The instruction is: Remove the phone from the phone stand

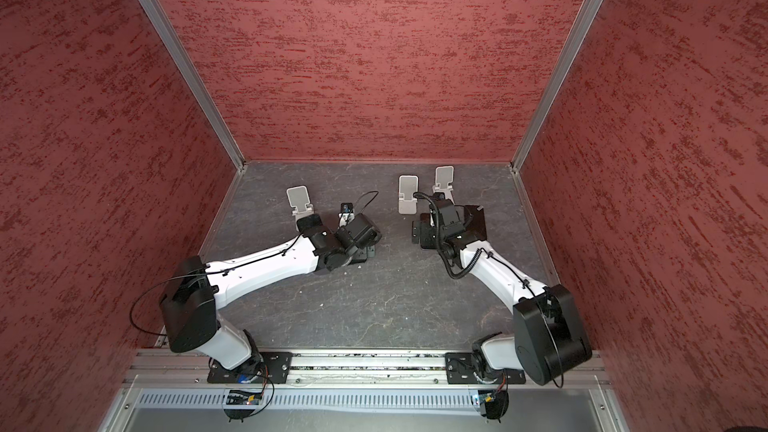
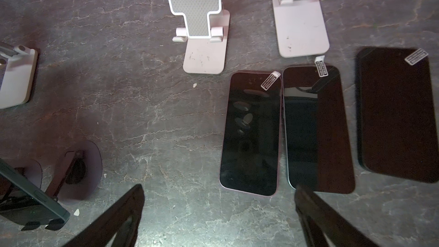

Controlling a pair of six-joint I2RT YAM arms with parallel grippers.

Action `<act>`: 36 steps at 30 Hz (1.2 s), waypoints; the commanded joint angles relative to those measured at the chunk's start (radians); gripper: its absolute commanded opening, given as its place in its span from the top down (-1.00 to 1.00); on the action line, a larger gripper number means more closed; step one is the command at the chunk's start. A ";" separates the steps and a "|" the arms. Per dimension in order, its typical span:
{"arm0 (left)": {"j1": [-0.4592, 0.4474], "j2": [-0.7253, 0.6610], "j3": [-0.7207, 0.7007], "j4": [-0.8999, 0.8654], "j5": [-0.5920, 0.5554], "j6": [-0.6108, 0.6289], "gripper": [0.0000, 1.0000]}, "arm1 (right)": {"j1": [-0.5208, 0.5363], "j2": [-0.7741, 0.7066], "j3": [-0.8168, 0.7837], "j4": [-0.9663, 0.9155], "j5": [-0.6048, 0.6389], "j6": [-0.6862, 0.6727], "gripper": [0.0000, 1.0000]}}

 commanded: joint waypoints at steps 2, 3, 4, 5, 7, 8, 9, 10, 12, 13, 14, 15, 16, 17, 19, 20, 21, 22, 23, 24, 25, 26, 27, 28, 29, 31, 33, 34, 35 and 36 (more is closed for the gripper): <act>0.006 0.004 0.020 0.023 -0.027 -0.011 -0.99 | 0.006 0.009 -0.005 0.034 -0.009 0.002 -0.98; 0.006 0.002 0.017 0.025 -0.027 -0.010 -0.99 | 0.006 0.011 -0.006 0.037 -0.012 0.003 -0.98; 0.006 0.000 0.014 0.029 -0.027 -0.009 -0.99 | 0.006 0.010 -0.004 0.038 -0.014 0.003 -0.98; 0.006 -0.002 0.013 0.031 -0.029 -0.009 -0.99 | 0.006 0.011 -0.004 0.038 -0.015 0.003 -0.98; 0.006 -0.002 0.011 0.037 -0.030 -0.008 -0.99 | 0.006 0.016 -0.001 0.039 -0.017 0.003 -0.98; 0.006 -0.001 0.009 0.038 -0.030 -0.007 -0.99 | 0.006 0.017 0.001 0.039 -0.018 0.003 -0.98; 0.006 0.000 0.008 0.041 -0.030 -0.007 -0.99 | 0.006 0.018 0.001 0.039 -0.019 0.004 -0.98; 0.006 0.000 0.006 0.046 -0.029 -0.006 -0.99 | 0.006 0.017 0.000 0.040 -0.021 0.004 -0.97; 0.006 -0.007 -0.003 0.067 -0.025 -0.003 -0.99 | 0.005 0.015 0.000 0.040 -0.024 0.004 -0.98; 0.004 -0.013 -0.012 0.085 -0.017 0.004 -0.99 | 0.005 0.013 0.000 0.041 -0.027 0.003 -0.98; 0.006 -0.018 -0.020 0.100 -0.013 0.007 -1.00 | 0.005 0.011 0.001 0.041 -0.028 0.004 -0.98; 0.006 -0.021 -0.027 0.109 -0.012 0.007 -0.99 | 0.005 0.010 0.000 0.041 -0.030 0.004 -0.98; 0.007 -0.022 -0.027 0.110 -0.013 0.005 -1.00 | 0.005 0.010 0.003 0.042 -0.030 0.004 -0.97; 0.008 -0.019 -0.027 0.106 -0.014 0.004 -0.99 | 0.006 0.008 0.003 0.041 -0.030 0.005 -0.97; 0.011 -0.010 -0.019 0.089 -0.024 -0.006 -0.99 | 0.006 0.009 0.004 0.044 -0.033 0.006 -0.98; 0.012 -0.004 -0.015 0.079 -0.029 -0.014 -0.99 | 0.005 0.008 0.004 0.045 -0.034 0.006 -0.97; 0.012 0.003 -0.009 0.064 -0.039 -0.024 -0.99 | 0.006 0.009 0.003 0.045 -0.036 0.006 -0.98; 0.013 0.009 -0.004 0.056 -0.045 -0.028 -0.99 | 0.005 0.010 0.003 0.047 -0.036 0.006 -0.98; 0.012 0.013 -0.002 0.053 -0.049 -0.033 -0.99 | 0.005 0.010 0.003 0.048 -0.039 0.007 -0.98; 0.013 0.019 0.000 0.052 -0.051 -0.038 -1.00 | 0.006 0.010 0.002 0.050 -0.039 0.007 -0.97; 0.015 0.025 0.000 0.052 -0.051 -0.042 -1.00 | 0.005 0.011 0.003 0.051 -0.039 0.007 -0.98; 0.016 0.031 0.003 0.050 -0.050 -0.045 -1.00 | 0.005 0.012 0.003 0.051 -0.040 0.007 -0.98; 0.018 0.037 0.006 0.048 -0.048 -0.049 -1.00 | 0.005 0.013 0.001 0.051 -0.040 0.007 -0.98; 0.020 0.043 0.009 0.046 -0.050 -0.051 -1.00 | 0.005 0.013 0.001 0.054 -0.041 0.007 -0.98; 0.020 0.049 0.012 0.045 -0.051 -0.054 -1.00 | 0.006 0.013 -0.001 0.053 -0.042 0.007 -0.98; 0.021 0.059 0.017 0.049 -0.054 -0.059 -0.99 | 0.005 0.011 -0.005 0.057 -0.042 0.006 -0.97; 0.021 0.071 0.022 0.053 -0.062 -0.067 -0.98 | 0.006 0.011 -0.010 0.061 -0.042 0.006 -0.98; 0.023 0.080 0.026 0.055 -0.066 -0.069 -0.98 | 0.006 0.011 -0.012 0.063 -0.042 0.006 -0.98; 0.023 0.087 0.032 0.055 -0.065 -0.069 -0.98 | 0.006 0.012 -0.013 0.064 -0.043 0.005 -0.98; 0.023 0.097 0.038 0.052 -0.067 -0.072 -0.97 | 0.005 0.013 -0.014 0.066 -0.045 0.005 -0.98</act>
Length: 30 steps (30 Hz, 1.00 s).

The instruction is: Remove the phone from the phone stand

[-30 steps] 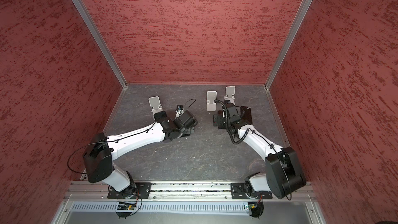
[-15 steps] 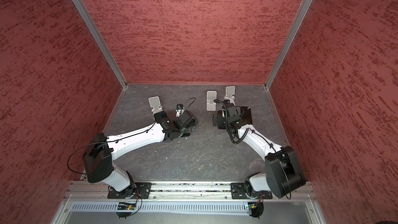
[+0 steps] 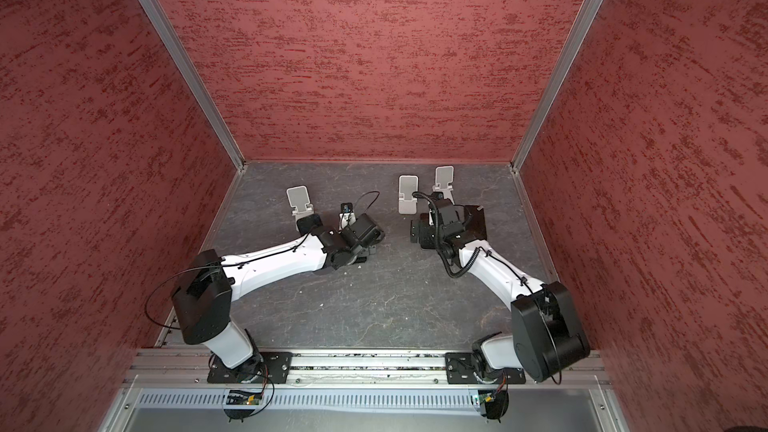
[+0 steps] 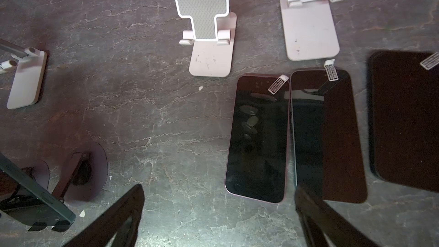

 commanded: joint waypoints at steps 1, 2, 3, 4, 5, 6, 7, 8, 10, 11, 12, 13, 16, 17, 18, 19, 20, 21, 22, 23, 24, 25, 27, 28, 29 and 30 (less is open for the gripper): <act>0.007 0.025 0.041 -0.007 -0.023 -0.021 -0.97 | 0.006 0.000 -0.014 0.035 -0.014 0.004 -0.98; 0.007 0.032 0.046 -0.010 -0.023 -0.023 -0.97 | 0.005 0.001 -0.017 0.036 -0.015 0.003 -0.97; 0.007 0.040 0.049 -0.011 -0.023 -0.026 -0.97 | 0.005 0.001 -0.018 0.037 -0.016 0.002 -0.98; 0.007 0.044 0.050 -0.011 -0.023 -0.028 -0.97 | 0.006 0.001 -0.019 0.037 -0.016 0.001 -0.97; 0.008 0.047 0.050 -0.010 -0.023 -0.032 -0.97 | 0.006 0.001 -0.021 0.039 -0.016 0.001 -0.97; 0.008 0.050 0.047 -0.005 -0.023 -0.035 -0.97 | 0.006 -0.001 -0.022 0.040 -0.015 0.001 -0.98; 0.010 0.052 0.044 -0.002 -0.024 -0.037 -0.97 | 0.005 -0.001 -0.024 0.042 -0.017 0.001 -0.98; 0.010 0.054 0.041 0.003 -0.026 -0.044 -0.96 | 0.006 -0.001 -0.026 0.045 -0.018 0.001 -0.98; 0.011 0.057 0.035 0.011 -0.030 -0.049 -0.95 | 0.006 -0.001 -0.029 0.049 -0.019 0.001 -0.98; 0.011 0.059 0.034 0.014 -0.033 -0.053 -0.95 | 0.006 0.000 -0.031 0.050 -0.023 0.001 -0.98; 0.012 0.062 0.032 0.014 -0.038 -0.059 -0.95 | 0.006 0.000 -0.031 0.052 -0.023 0.001 -0.98; 0.012 0.064 0.033 0.014 -0.042 -0.062 -0.95 | 0.006 0.001 -0.031 0.051 -0.025 0.001 -0.98; 0.015 0.072 0.037 0.012 -0.043 -0.078 -0.94 | 0.006 0.001 -0.032 0.055 -0.029 -0.001 -0.98; 0.018 0.075 0.039 0.014 -0.038 -0.083 -0.94 | 0.006 0.001 -0.032 0.055 -0.029 -0.001 -0.98; 0.021 0.078 0.041 0.013 -0.036 -0.088 -0.93 | 0.006 0.001 -0.032 0.054 -0.029 -0.001 -0.98; 0.022 0.080 0.041 0.017 -0.033 -0.092 -0.93 | 0.006 0.001 -0.032 0.055 -0.029 -0.002 -0.98; 0.024 0.082 0.040 0.022 -0.029 -0.094 -0.92 | 0.005 0.001 -0.032 0.054 -0.029 -0.002 -0.97; 0.026 0.086 0.041 0.024 -0.027 -0.095 -0.92 | 0.005 0.001 -0.032 0.056 -0.029 -0.002 -0.98; 0.028 0.089 0.040 0.027 -0.024 -0.095 -0.92 | 0.006 0.002 -0.034 0.057 -0.028 -0.003 -0.98; 0.030 0.092 0.042 0.029 -0.018 -0.095 -0.91 | 0.005 0.002 -0.034 0.058 -0.029 -0.004 -0.97; 0.032 0.096 0.041 0.032 -0.014 -0.095 -0.91 | 0.006 0.004 -0.034 0.059 -0.030 -0.004 -0.98; 0.033 0.099 0.042 0.033 -0.012 -0.094 -0.90 | 0.006 0.006 -0.035 0.060 -0.032 -0.004 -0.98; 0.033 0.104 0.041 0.039 -0.011 -0.094 -0.89 | 0.006 0.007 -0.036 0.060 -0.034 -0.004 -0.98; 0.033 0.105 0.040 0.044 -0.011 -0.093 -0.89 | 0.005 0.009 -0.036 0.061 -0.035 -0.004 -0.98; 0.034 0.106 0.039 0.047 -0.009 -0.088 -0.88 | 0.005 0.009 -0.036 0.061 -0.035 -0.004 -0.98; 0.035 0.109 0.038 0.051 -0.008 -0.084 -0.87 | 0.005 0.010 -0.036 0.061 -0.035 -0.004 -0.98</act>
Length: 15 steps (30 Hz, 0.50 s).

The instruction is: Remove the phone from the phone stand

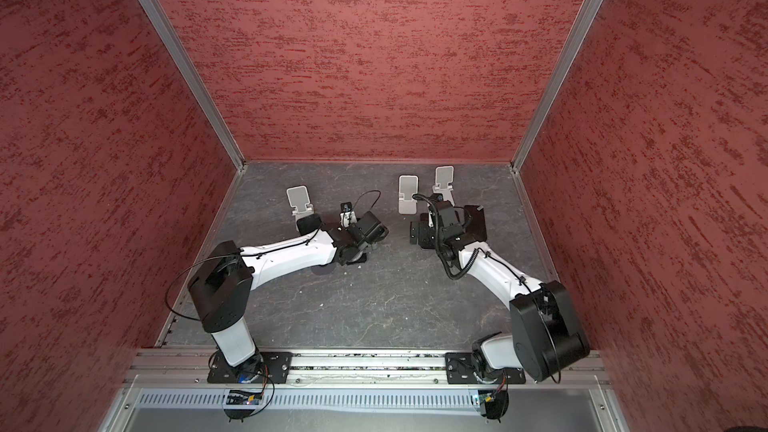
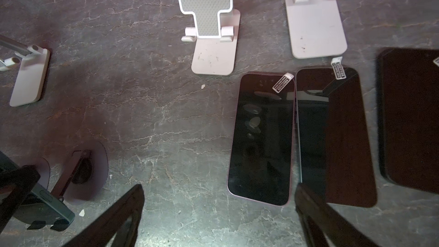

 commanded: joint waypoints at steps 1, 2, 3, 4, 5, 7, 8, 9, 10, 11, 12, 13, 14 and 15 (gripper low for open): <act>0.005 0.024 0.006 0.032 0.004 0.006 -0.86 | 0.006 0.007 -0.007 0.021 -0.018 -0.003 -0.98; 0.005 0.023 0.003 0.039 0.004 0.009 -0.85 | 0.005 0.008 -0.005 0.020 -0.019 -0.004 -0.98; 0.006 0.023 -0.001 0.044 0.006 0.011 -0.85 | 0.005 0.009 -0.006 0.019 -0.018 -0.004 -0.97; 0.008 0.023 -0.005 0.051 0.009 0.014 -0.84 | 0.006 0.009 -0.004 0.018 -0.018 -0.005 -0.98; 0.008 0.022 -0.009 0.058 0.011 0.015 -0.83 | 0.006 0.009 -0.003 0.018 -0.019 -0.004 -0.98; 0.010 0.017 -0.023 0.073 0.014 0.018 -0.81 | 0.006 0.010 -0.003 0.016 -0.016 -0.005 -0.98; 0.010 0.016 -0.027 0.079 0.014 0.018 -0.81 | 0.005 0.010 -0.003 0.016 -0.016 -0.006 -0.98; 0.011 0.014 -0.035 0.083 0.014 0.020 -0.81 | 0.006 0.010 0.000 0.017 -0.017 -0.006 -0.98; 0.011 0.011 -0.040 0.087 0.013 0.020 -0.81 | 0.006 0.012 -0.001 0.017 -0.016 -0.006 -0.98; 0.013 0.012 -0.042 0.085 0.014 0.020 -0.80 | 0.005 0.014 0.000 0.017 -0.016 -0.006 -0.97; 0.014 0.010 -0.045 0.085 0.014 0.020 -0.80 | 0.005 0.016 0.000 0.017 -0.016 -0.006 -0.98; 0.014 0.009 -0.047 0.084 0.012 0.020 -0.80 | 0.006 0.019 0.002 0.017 -0.018 -0.006 -0.98; 0.014 0.010 -0.049 0.083 0.011 0.021 -0.80 | 0.005 0.022 0.002 0.018 -0.018 -0.006 -0.98; 0.014 0.010 -0.051 0.084 0.010 0.022 -0.79 | 0.005 0.025 0.002 0.018 -0.019 -0.006 -0.98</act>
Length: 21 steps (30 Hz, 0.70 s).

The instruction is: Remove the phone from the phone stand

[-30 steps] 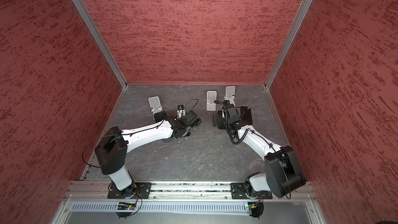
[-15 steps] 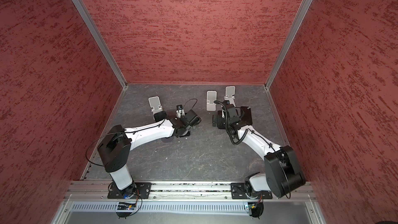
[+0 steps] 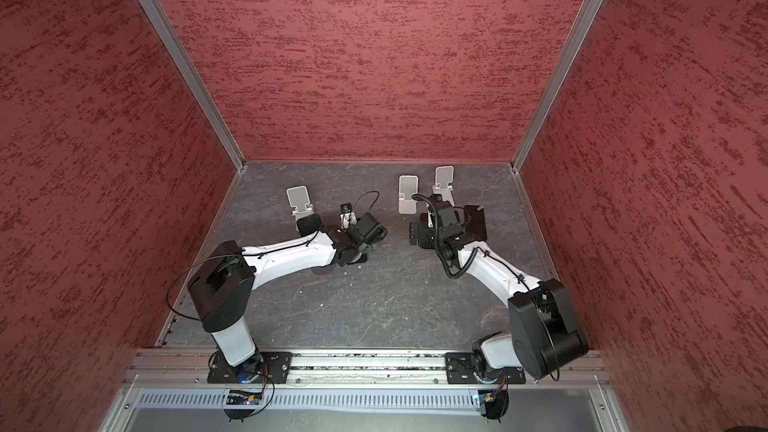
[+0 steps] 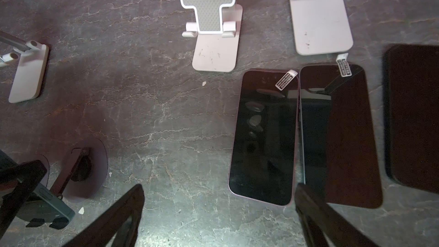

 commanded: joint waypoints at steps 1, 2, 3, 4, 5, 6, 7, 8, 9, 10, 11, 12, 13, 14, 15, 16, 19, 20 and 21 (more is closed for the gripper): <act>0.005 0.010 -0.012 0.017 -0.003 0.015 -0.78 | 0.006 0.014 0.002 0.018 -0.012 -0.003 -0.98; 0.005 0.010 -0.012 0.017 -0.005 0.015 -0.78 | 0.005 0.017 0.005 0.019 -0.014 -0.001 -0.97; 0.005 0.011 -0.012 0.016 -0.007 0.015 -0.77 | 0.006 0.019 0.005 0.018 -0.014 -0.001 -0.98; 0.005 0.012 -0.013 0.016 -0.007 0.016 -0.76 | 0.005 0.022 0.006 0.018 -0.017 -0.001 -0.98; 0.005 0.012 -0.012 0.015 -0.009 0.016 -0.75 | 0.006 0.023 0.007 0.018 -0.017 -0.001 -0.98; 0.005 0.012 -0.012 0.014 -0.011 0.017 -0.74 | 0.006 0.024 0.007 0.018 -0.017 -0.001 -0.98; 0.005 0.014 -0.011 0.014 -0.011 0.016 -0.72 | 0.005 0.024 0.007 0.019 -0.018 -0.001 -0.97; 0.005 0.015 -0.011 0.014 -0.013 0.016 -0.71 | 0.006 0.025 0.007 0.020 -0.018 -0.002 -0.98; 0.005 0.015 -0.011 0.013 -0.013 0.016 -0.69 | 0.006 0.026 0.007 0.020 -0.017 -0.001 -0.98; 0.005 0.016 -0.011 0.013 -0.014 0.016 -0.68 | 0.005 0.026 0.009 0.020 -0.018 -0.001 -0.98; 0.005 0.016 -0.011 0.014 -0.014 0.016 -0.65 | 0.006 0.026 0.008 0.019 -0.018 -0.001 -0.98; 0.005 0.016 -0.011 0.012 -0.016 0.016 -0.63 | 0.006 0.027 0.009 0.020 -0.018 -0.001 -0.98; 0.005 0.016 -0.011 0.011 -0.016 0.015 -0.61 | 0.006 0.027 0.009 0.019 -0.018 -0.001 -0.98; 0.005 0.016 -0.011 0.011 -0.018 0.016 -0.61 | 0.006 0.027 0.008 0.020 -0.017 -0.001 -0.97; 0.005 0.016 -0.011 0.010 -0.019 0.017 -0.58 | 0.006 0.027 0.007 0.020 -0.018 -0.001 -0.98; 0.005 0.016 -0.011 0.009 -0.019 0.016 -0.58 | 0.006 0.027 0.007 0.020 -0.018 -0.001 -0.97; 0.005 0.015 -0.012 0.007 -0.020 0.015 -0.55 | 0.006 0.027 0.007 0.020 -0.017 -0.001 -0.97; 0.005 0.015 -0.012 0.007 -0.020 0.016 -0.54 | 0.006 0.027 0.007 0.021 -0.017 -0.001 -0.98; 0.005 0.016 -0.012 0.007 -0.020 0.016 -0.51 | 0.005 0.027 0.007 0.021 -0.018 -0.001 -0.98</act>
